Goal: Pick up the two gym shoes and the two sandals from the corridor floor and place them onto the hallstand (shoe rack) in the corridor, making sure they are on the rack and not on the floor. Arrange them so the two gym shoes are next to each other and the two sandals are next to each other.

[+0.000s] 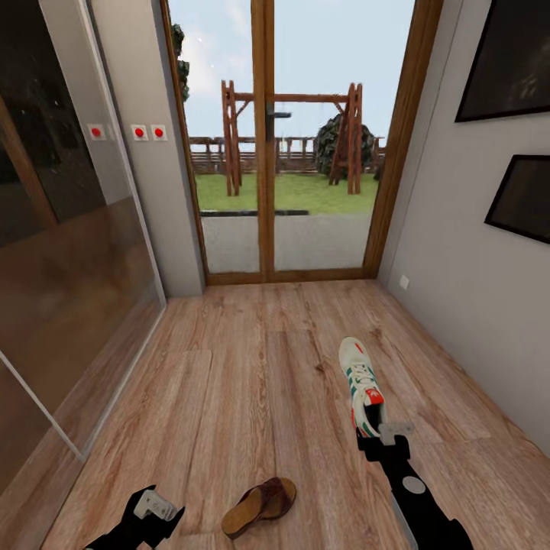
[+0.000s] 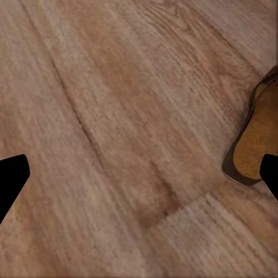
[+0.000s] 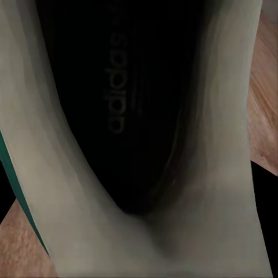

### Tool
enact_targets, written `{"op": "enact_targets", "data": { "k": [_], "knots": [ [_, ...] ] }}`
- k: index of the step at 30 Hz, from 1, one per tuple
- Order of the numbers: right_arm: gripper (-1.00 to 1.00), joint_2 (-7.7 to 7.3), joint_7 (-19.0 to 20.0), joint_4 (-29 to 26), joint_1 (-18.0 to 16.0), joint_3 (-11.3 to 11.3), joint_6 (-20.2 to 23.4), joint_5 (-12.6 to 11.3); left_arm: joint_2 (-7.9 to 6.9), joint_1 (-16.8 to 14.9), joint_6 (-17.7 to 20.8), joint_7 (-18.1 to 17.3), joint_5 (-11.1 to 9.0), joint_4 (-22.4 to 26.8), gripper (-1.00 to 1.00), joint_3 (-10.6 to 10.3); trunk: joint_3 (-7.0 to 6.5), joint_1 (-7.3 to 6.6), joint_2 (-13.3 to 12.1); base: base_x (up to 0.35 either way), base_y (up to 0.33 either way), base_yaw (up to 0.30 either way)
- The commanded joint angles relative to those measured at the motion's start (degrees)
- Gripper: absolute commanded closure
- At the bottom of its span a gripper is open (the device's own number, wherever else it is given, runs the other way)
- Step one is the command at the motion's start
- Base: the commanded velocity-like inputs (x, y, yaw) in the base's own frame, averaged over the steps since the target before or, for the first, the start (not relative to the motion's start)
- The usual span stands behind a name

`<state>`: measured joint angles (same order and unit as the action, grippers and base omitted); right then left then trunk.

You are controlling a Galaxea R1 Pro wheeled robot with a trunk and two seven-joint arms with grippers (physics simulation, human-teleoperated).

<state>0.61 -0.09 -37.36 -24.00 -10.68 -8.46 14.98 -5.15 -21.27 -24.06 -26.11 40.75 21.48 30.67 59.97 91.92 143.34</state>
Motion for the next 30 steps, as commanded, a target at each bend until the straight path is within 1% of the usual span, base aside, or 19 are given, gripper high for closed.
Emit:
{"op": "enact_targets", "data": {
  "k": [1, 11, 14, 17, 21, 30],
  "knots": [
    [1.0, 0.01, 0.2, -0.1, -0.1, -0.3, 0.0, 0.6, 0.07, -0.1, -0.2, -0.4, 0.5, 0.0, -1.0, 0.5, 0.05, -0.01, 0.0, 0.0, 0.0, 0.0],
    [1.0, -0.01, 0.4, -0.7, -0.2, -0.4, 0.3, 0.4, 0.28, 0.1, -0.3, -0.9, 0.6, 0.0, -1.0, 0.5, 0.05, -0.01, 0.0, 0.0, 0.0, 0.0],
    [1.0, 0.0, 0.4, -0.7, -0.2, -0.4, 0.4, 0.3, 0.3, 0.1, -0.3, -0.9, 0.6, 0.0, -1.0, 0.0, 0.05, -0.01, 0.0, 0.0, 0.0, 0.0],
    [1.0, 0.0, 0.4, -0.7, -0.2, -0.4, 0.3, 0.4, 0.34, 0.1, -0.2, -1.0, 0.6, 0.0, -1.0, -0.8, 0.05, -0.01, 0.0, 0.0, 0.0, 0.0],
    [1.0, 0.01, 0.4, -0.8, -0.2, -0.4, 0.3, 0.4, 0.38, 0.1, -0.2, -0.9, 0.6, 0.0, -1.0, -1.1, 0.05, -0.01, 0.0, 0.029, 0.0, 0.0],
    [1.0, 0.01, 0.3, -0.9, -0.2, -0.4, 0.4, 0.5, 0.32, 0.1, -0.1, -1.0, 0.4, 0.0, -1.0, -1.2, 0.05, -0.01, 0.0, 0.229, 0.0, 0.0]
  ]
}}
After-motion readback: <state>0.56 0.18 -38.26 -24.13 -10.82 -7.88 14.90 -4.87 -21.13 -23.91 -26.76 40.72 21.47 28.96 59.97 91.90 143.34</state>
